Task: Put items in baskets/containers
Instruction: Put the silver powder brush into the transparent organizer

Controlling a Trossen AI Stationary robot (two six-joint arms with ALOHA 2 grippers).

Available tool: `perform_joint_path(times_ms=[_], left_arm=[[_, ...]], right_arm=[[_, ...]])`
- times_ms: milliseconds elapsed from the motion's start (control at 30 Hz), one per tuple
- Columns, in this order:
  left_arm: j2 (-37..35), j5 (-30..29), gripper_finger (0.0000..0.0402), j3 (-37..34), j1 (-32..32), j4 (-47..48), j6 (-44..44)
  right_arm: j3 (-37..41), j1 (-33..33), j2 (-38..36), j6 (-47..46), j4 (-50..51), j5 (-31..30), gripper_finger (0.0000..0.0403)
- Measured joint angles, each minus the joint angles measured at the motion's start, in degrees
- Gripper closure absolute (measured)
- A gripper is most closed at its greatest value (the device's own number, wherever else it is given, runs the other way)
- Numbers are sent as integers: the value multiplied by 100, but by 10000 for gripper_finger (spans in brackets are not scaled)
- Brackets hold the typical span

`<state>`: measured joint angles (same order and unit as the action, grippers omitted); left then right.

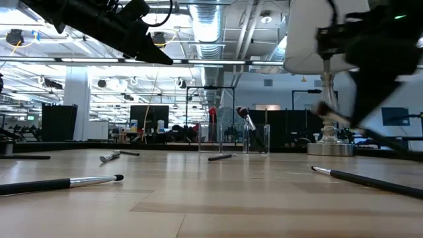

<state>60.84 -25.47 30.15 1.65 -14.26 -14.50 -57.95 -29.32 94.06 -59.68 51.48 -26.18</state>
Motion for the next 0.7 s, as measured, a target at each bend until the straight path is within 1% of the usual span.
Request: perform_joint_path(times_ms=[67, 133, 200, 300, 400, 500, 600, 667, 700], left_arm=[[0, 0, 300, 0, -2, -1, 0], [0, 0, 300, 0, -2, -3, 0], [0, 1, 300, 0, -2, -3, 0], [0, 1, 300, 0, 0, -3, 0], [0, 1, 300, 0, -1, -2, 0], [0, 2, 300, -2, -2, -1, 0], [0, 2, 300, -2, -2, -1, 0], [0, 1, 300, -2, -2, -1, 0], [0, 1, 300, -2, -2, -1, 0]], right_arm=[[0, 238, -10, 639, -288, -677, 376], [0, 541, -94, 1277, -610, -1226, 373], [11, 920, -257, 1918, -1012, -1469, 370], [149, 1468, -663, 2952, -1775, -1543, 372], [407, 1991, -1192, 3996, -2691, -1394, 376], [926, 2615, -1756, 4864, -4029, -824, 374], [1600, 3257, -2160, 5397, -5567, -31, 371], [1973, 3593, -2283, 5635, -6387, 245, 372], [2118, 3725, -2327, 5762, -6644, 284, 374]])
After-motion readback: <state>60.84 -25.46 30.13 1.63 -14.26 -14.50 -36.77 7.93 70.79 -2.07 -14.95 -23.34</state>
